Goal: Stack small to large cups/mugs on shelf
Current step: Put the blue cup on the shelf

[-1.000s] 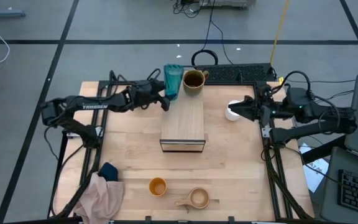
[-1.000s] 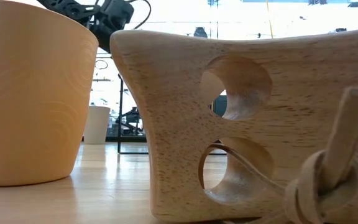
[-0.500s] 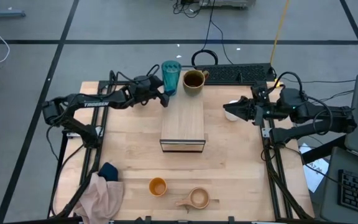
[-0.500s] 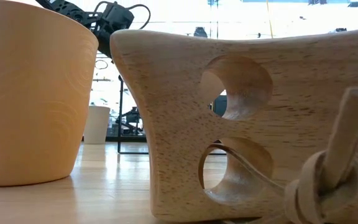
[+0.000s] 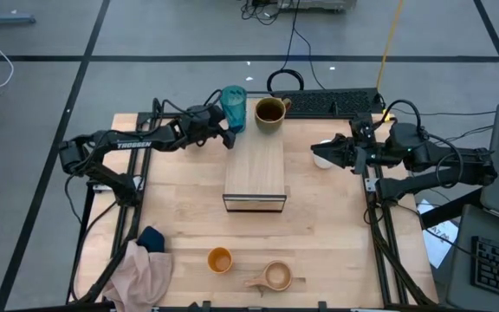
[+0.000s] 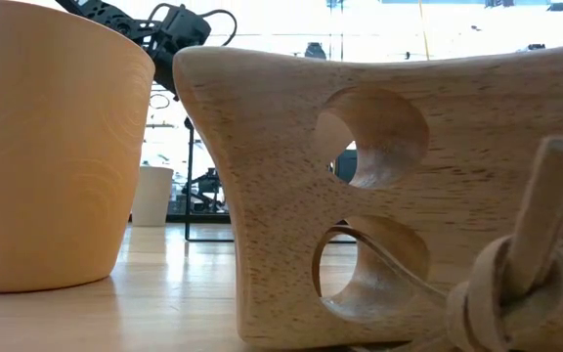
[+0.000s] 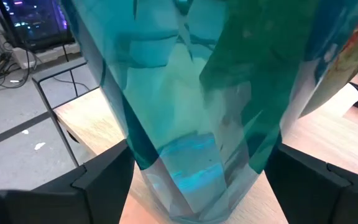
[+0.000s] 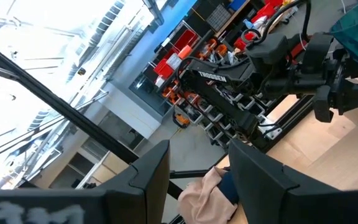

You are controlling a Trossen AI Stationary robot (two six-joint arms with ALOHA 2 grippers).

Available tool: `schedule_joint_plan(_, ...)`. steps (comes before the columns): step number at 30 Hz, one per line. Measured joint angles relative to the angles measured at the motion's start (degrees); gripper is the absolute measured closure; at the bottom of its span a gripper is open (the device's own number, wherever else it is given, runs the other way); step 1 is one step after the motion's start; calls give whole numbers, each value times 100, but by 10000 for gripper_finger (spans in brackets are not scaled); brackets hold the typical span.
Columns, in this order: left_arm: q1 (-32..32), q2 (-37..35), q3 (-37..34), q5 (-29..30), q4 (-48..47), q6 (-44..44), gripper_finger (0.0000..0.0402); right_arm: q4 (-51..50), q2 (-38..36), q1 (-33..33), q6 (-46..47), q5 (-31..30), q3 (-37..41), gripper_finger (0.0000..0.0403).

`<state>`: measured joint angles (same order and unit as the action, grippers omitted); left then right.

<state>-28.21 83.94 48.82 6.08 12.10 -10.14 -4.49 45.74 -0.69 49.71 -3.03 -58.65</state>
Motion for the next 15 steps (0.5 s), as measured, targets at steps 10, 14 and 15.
schedule_joint_plan(10,85,2,-2,-37,-50,-2,60,-2,0,0,-2,0,0,245)
schedule_joint_plan(14,101,45,-39,-198,-198,73,58,-2,0,0,4,0,0,245)
schedule_joint_plan(15,103,44,-39,-239,-204,118,60,-4,0,0,4,1,0,245)
